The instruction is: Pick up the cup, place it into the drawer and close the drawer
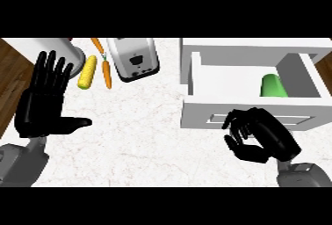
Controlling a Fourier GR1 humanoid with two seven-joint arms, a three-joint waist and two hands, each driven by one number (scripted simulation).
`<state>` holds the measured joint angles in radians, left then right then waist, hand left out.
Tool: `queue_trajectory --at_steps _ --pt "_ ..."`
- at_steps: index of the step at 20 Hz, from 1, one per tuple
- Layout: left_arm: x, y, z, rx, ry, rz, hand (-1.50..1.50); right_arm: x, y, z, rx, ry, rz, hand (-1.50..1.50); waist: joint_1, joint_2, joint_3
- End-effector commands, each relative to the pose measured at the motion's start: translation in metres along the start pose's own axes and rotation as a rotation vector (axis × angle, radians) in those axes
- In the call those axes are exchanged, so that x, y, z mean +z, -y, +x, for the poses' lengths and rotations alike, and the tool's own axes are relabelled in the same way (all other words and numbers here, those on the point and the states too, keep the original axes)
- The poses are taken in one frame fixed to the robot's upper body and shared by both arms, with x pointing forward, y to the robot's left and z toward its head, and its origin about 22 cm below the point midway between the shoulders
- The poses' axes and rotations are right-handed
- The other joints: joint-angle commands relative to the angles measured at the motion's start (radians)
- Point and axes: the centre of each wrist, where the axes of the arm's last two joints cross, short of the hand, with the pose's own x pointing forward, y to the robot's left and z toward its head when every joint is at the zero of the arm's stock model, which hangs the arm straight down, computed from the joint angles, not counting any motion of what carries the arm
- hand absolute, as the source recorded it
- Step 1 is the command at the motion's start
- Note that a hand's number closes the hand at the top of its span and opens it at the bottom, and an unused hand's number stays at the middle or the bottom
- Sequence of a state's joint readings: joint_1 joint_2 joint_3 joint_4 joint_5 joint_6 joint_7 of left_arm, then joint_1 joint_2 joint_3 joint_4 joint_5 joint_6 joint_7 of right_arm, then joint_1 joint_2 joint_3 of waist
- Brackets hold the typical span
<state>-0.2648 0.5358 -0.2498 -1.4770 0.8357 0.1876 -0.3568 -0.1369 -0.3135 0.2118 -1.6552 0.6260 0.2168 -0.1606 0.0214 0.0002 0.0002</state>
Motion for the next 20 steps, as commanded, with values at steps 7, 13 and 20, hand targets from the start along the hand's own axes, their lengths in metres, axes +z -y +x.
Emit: queue_trajectory --at_steps 7,13,20 --pt "0.041 -0.050 0.014 0.001 -0.019 0.000 -1.50 -0.062 -0.047 -0.029 0.132 -0.102 0.093 -1.50 0.006 0.002 0.000" --pt "0.034 -0.065 0.024 0.008 0.005 0.020 -1.50 -0.074 -0.056 -0.070 0.105 -0.107 0.120 -1.50 -0.006 0.003 0.000" --pt "0.024 -0.066 0.008 0.013 0.008 -0.011 -1.50 -0.100 -0.016 -0.103 -0.004 -0.116 0.103 -1.50 0.000 0.009 0.001"
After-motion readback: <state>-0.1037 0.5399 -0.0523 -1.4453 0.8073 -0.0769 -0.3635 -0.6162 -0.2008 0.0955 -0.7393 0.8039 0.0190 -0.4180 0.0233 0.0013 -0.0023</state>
